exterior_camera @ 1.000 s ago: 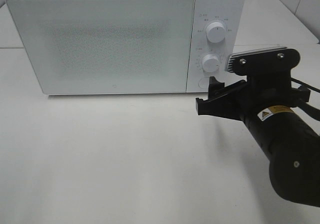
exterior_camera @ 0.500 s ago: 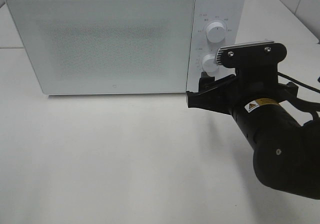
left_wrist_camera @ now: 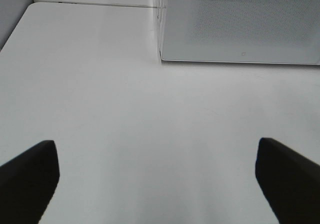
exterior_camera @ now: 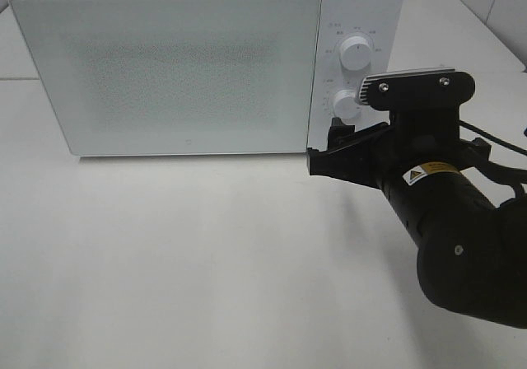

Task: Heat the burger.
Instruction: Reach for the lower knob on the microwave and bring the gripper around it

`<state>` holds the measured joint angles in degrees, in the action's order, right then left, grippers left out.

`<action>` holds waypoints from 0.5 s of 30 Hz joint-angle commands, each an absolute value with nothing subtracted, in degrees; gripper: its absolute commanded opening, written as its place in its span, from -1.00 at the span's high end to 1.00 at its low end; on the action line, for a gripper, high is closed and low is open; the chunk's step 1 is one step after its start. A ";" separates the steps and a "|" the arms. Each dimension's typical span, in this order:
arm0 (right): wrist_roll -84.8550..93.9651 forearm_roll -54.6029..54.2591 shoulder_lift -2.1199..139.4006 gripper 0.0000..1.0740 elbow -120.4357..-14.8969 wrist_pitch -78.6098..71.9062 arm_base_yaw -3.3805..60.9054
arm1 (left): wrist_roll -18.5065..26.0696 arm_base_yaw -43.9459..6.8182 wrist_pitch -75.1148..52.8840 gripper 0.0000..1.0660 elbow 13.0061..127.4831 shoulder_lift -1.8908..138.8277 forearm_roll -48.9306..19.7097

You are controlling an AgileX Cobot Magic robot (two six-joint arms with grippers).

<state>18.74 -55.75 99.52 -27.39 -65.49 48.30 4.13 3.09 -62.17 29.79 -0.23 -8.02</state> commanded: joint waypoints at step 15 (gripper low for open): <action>18.56 -49.05 101.87 -0.42 -31.11 -64.57 42.17 | 3.67 3.21 -61.54 -0.87 29.74 -1.32 -8.31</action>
